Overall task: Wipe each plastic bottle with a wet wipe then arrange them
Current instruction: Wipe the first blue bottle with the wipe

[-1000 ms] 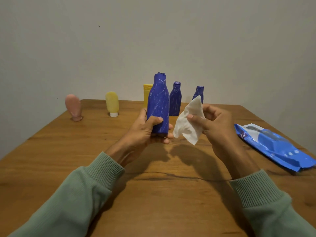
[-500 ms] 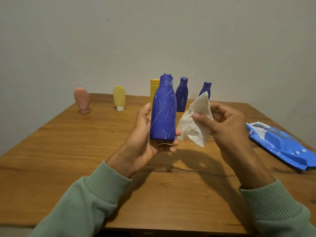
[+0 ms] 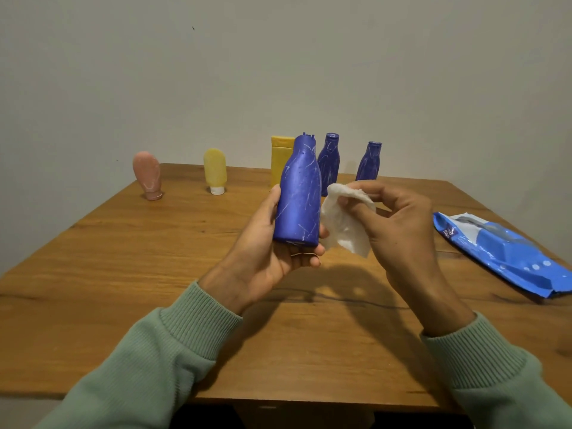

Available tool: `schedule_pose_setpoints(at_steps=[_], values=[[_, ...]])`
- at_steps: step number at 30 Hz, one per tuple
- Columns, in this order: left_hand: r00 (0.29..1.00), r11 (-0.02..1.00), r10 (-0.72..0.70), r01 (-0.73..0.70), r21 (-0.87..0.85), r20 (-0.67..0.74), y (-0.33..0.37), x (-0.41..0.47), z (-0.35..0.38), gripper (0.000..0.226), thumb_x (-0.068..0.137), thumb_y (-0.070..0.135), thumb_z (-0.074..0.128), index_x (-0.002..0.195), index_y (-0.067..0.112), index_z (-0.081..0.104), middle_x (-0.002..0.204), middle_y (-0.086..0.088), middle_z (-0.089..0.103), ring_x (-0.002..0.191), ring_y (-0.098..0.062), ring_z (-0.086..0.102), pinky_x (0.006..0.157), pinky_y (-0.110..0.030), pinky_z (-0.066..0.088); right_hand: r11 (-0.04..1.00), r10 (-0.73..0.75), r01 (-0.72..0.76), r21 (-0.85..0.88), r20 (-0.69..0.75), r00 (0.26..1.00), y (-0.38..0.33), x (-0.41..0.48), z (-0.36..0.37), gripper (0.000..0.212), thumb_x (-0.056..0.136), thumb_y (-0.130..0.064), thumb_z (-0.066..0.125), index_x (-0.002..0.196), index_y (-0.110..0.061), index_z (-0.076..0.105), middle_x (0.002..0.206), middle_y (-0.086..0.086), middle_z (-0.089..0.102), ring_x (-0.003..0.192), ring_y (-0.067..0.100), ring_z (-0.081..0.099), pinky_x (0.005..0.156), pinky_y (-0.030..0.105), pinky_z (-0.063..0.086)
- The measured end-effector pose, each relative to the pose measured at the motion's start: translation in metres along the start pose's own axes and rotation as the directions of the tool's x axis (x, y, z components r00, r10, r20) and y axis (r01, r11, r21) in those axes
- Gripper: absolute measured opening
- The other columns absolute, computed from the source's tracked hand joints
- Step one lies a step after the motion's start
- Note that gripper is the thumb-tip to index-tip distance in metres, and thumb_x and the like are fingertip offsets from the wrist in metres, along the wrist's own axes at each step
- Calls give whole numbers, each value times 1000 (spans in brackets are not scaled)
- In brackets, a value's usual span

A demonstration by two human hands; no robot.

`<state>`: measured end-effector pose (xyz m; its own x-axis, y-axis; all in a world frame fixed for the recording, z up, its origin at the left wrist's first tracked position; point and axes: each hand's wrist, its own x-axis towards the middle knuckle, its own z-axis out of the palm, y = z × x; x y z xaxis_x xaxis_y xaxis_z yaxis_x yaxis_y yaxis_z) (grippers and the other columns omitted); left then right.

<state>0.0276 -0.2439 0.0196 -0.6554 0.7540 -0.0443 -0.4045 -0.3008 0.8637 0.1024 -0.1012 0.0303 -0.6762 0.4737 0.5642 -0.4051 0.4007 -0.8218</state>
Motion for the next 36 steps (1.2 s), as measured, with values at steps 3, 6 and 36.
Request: schedule_pose_setpoints(at_steps=[3, 6, 36], values=[[1000, 1000, 7, -7, -17, -3, -2, 0, 1, 63, 97, 60, 28, 119, 10, 60, 82, -17, 59, 66, -28, 54, 59, -35, 45, 1000, 10, -10, 5, 4, 1000, -2, -1, 5, 12, 81, -14, 72, 93, -16, 71, 87, -4, 71, 82, 10, 67, 64, 22, 55], [1000, 999, 16, -16, -31, 10, -4, 0, 2, 63, 97, 60, 29, 118, 10, 62, 87, -18, 58, 66, -27, 54, 61, -36, 44, 998, 42, -43, 48, 34, 999, -5, -4, 7, 11, 80, -15, 72, 91, -18, 70, 87, -4, 70, 80, 10, 68, 62, 22, 54], [998, 967, -5, -9, -256, -55, -9, -3, 7, 61, 95, 59, 41, 118, 8, 63, 96, -10, 71, 81, -17, 70, 78, -31, 58, 831, -282, 426, -357, 390, 876, -17, -20, 7, 18, 80, -25, 69, 98, -23, 72, 96, -8, 66, 97, 4, 56, 81, 19, 48]])
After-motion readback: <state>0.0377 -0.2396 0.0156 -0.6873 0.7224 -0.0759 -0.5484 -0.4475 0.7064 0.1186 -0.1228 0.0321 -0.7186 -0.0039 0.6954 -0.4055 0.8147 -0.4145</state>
